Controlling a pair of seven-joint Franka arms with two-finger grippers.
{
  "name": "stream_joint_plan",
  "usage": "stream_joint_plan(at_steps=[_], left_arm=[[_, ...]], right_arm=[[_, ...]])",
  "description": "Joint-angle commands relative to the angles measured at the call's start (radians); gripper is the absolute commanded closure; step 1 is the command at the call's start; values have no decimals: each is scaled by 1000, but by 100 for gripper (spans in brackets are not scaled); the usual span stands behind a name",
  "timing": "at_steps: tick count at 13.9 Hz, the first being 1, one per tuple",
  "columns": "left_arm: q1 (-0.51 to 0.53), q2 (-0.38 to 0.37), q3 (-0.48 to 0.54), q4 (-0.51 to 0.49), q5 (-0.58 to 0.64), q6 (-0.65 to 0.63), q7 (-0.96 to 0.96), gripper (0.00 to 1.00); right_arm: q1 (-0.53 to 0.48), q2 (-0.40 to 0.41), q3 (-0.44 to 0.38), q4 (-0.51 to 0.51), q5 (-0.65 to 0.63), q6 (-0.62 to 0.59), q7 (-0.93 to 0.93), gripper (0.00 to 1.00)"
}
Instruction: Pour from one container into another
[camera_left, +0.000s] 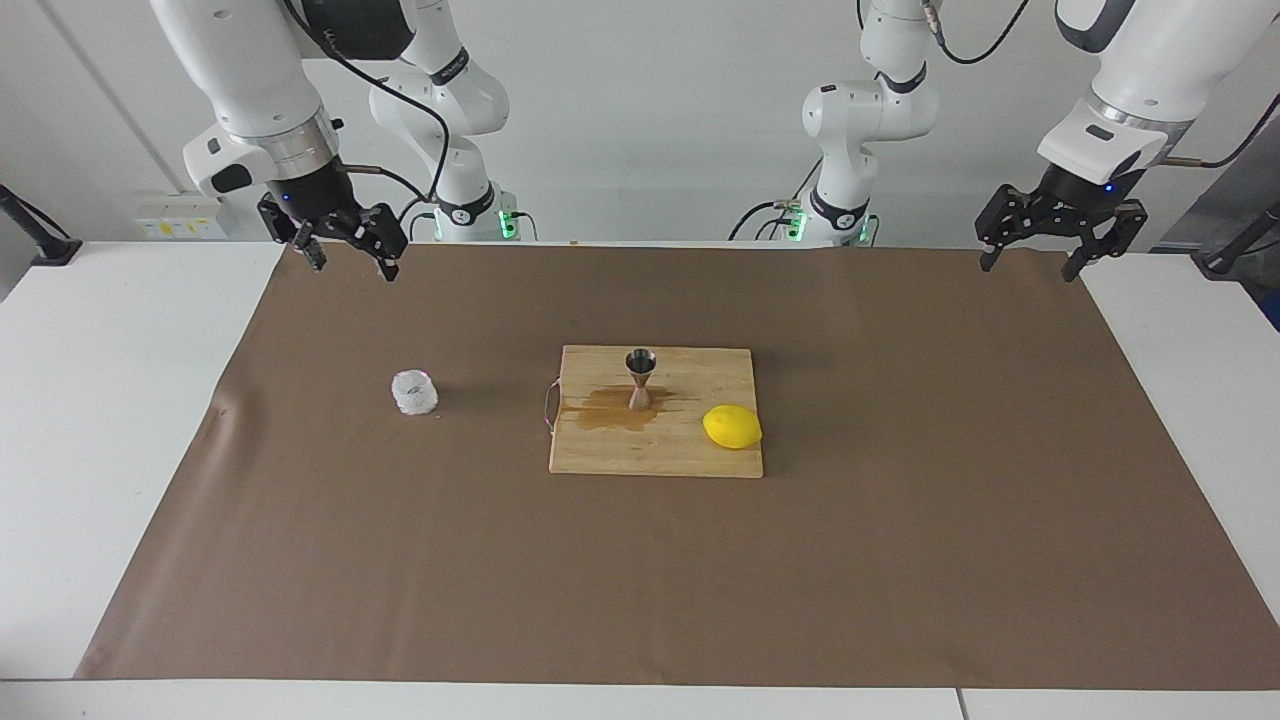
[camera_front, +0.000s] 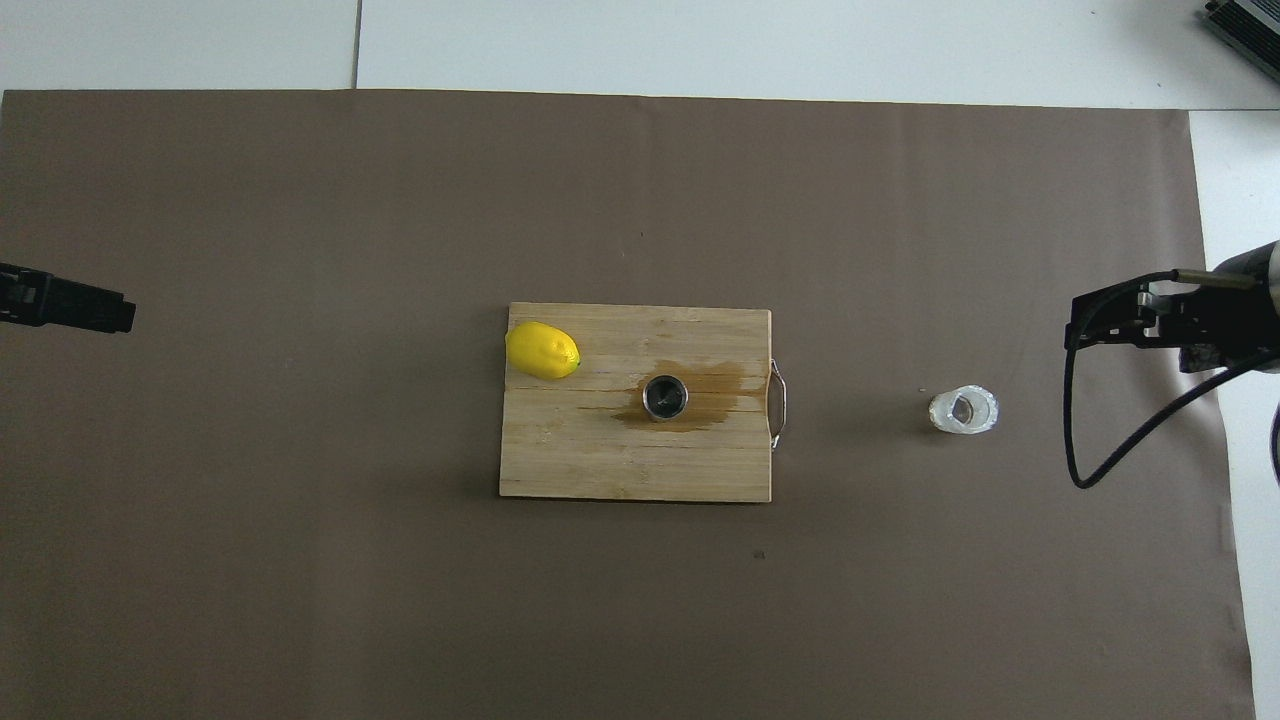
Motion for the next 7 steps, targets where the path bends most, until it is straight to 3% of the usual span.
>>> stream_joint_plan(at_steps=[1, 7], left_arm=[[2, -4, -3, 5, -10, -19, -14, 0], [8, -6, -3, 5, -11, -27, -28, 0]], right_arm=[[7, 7, 2, 24, -23, -41, 6, 0], [13, 6, 2, 21, -24, -41, 6, 0]])
